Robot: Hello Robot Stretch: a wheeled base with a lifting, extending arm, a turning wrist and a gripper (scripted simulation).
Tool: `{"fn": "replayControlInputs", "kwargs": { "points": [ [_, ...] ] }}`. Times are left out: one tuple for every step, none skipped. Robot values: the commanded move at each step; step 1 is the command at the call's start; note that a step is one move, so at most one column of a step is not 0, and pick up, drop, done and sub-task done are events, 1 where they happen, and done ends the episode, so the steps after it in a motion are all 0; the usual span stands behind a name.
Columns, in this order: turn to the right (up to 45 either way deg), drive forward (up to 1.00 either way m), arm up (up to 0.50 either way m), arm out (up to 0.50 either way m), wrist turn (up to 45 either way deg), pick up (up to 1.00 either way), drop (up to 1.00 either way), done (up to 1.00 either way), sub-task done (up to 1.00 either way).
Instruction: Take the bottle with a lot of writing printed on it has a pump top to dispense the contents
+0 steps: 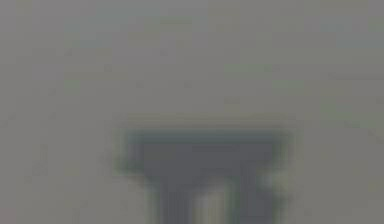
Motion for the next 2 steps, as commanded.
{"fn": "replayControlInputs", "kwargs": {
  "points": [
    [0.0, 0.00, 0.50, 0.00, 0.0, 0.00, 0.00, 0.00, 0.00],
    [0.0, 0.00, 0.38, 0.00, 0.0, 0.00, 0.00, 0.00, 0.00]
  ]
}}
